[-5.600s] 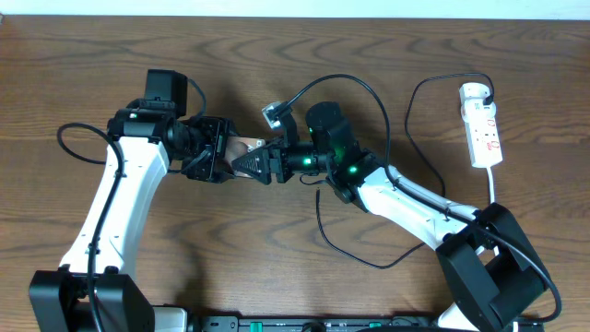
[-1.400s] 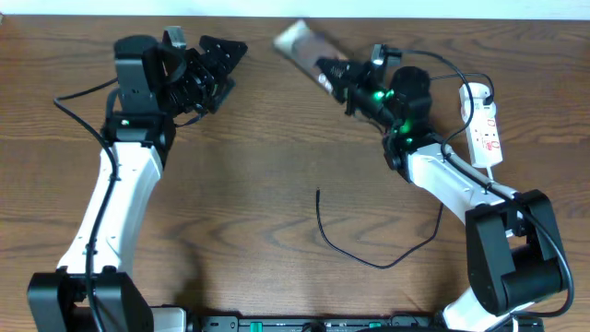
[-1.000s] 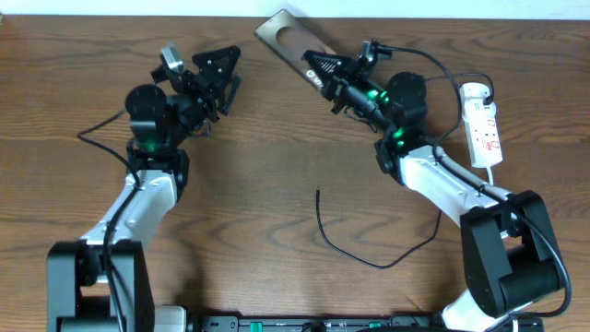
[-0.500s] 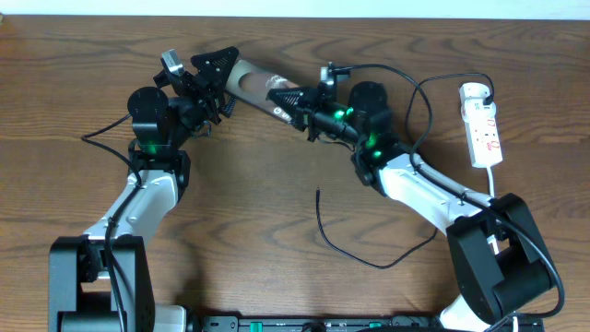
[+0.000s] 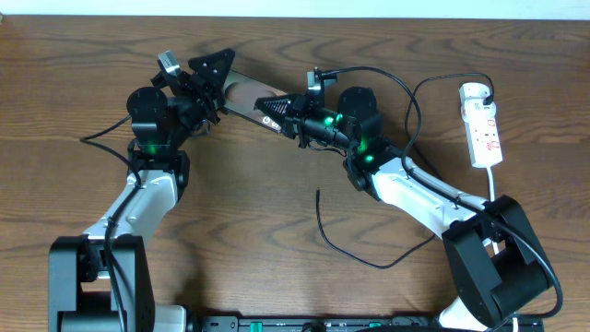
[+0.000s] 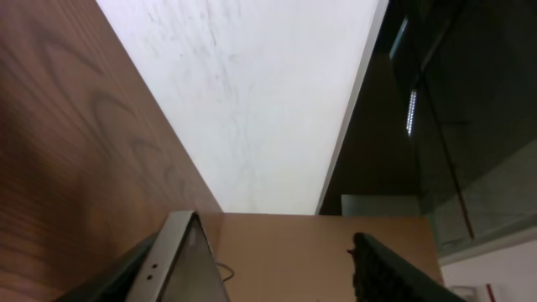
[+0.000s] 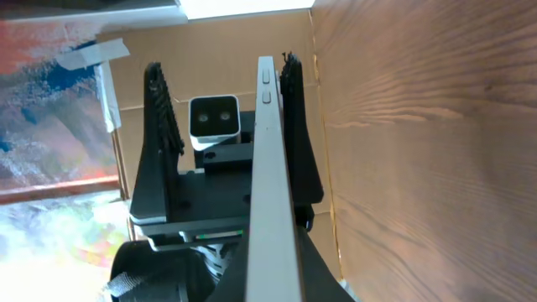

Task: Plug charger to phone and switch on socket
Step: 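Bring the phone in the right gripper back toward the left gripper, then close the left gripper on the phone's top end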

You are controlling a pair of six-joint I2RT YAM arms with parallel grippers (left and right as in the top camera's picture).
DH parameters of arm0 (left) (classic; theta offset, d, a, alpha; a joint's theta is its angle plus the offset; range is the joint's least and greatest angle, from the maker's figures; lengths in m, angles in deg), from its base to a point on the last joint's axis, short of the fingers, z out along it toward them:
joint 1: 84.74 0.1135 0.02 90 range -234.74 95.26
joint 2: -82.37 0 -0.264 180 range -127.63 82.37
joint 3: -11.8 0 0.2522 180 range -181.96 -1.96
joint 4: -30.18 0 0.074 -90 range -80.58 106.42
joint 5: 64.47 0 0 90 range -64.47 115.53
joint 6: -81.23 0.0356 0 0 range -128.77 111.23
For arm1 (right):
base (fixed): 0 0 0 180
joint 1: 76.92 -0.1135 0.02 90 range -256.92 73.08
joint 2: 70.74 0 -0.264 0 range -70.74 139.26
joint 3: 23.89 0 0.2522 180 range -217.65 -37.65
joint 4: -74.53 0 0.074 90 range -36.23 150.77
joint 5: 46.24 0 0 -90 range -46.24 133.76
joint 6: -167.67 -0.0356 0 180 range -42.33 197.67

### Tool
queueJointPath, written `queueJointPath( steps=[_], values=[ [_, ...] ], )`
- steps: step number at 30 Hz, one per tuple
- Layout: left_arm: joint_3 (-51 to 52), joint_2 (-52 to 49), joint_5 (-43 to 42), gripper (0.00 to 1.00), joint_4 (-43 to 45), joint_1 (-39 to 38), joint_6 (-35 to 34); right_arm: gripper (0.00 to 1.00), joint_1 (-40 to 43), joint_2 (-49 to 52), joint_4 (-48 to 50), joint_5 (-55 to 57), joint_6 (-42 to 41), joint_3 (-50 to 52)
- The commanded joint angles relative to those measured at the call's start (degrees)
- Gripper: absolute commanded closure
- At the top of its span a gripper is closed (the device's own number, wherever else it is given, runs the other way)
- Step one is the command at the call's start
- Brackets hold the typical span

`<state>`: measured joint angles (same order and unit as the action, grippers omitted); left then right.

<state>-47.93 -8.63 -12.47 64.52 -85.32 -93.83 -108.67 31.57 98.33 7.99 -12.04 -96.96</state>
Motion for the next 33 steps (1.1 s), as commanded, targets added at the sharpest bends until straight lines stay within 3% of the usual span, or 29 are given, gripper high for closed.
queueJointPath(
  steps=[1, 4, 17, 22, 26, 28, 31, 33],
  values=[
    [-0.1, 0.0, -0.5, 0.36, 0.9, 0.0, 0.2, 0.99, -0.6, -0.7, 0.3, 1.2, 1.5, -1.2],
    [-0.1, 0.0, -0.6, 0.39, 0.9, 0.0, 0.2, 0.99, -0.6, -0.7, 0.3, 1.4, 1.5, -1.2],
    [-0.1, 0.0, -4.1, 0.38, 2.6, 0.0, 0.2, 0.99, -0.6, -0.7, 0.3, 4.6, 2.4, -1.2],
    [-0.1, 0.0, -4.5, 0.23, 2.6, 0.0, 0.2, 0.99, -0.6, -0.7, 0.3, 5.2, 2.6, -1.2],
    [-0.1, 0.0, -5.1, 0.22, 2.6, 0.0, 0.2, 0.99, -0.6, -0.7, 0.3, 5.5, 3.1, -1.2],
    [-0.1, 0.0, -5.1, 0.40, 2.6, 0.0, 0.3, 0.99, -0.6, -0.7, 0.3, 5.5, 3.1, -1.2],
    [-0.1, 0.0, -5.3, 0.76, 2.6, 0.0, 0.3, 0.99, -0.5, -0.7, 0.3, 6.3, 3.0, -1.2],
    [-0.1, 0.0, -5.3, 0.89, 2.6, 0.0, 0.3, 0.99, -0.5, -0.7, 0.4, 7.2, 3.0, -1.2]
  ],
)
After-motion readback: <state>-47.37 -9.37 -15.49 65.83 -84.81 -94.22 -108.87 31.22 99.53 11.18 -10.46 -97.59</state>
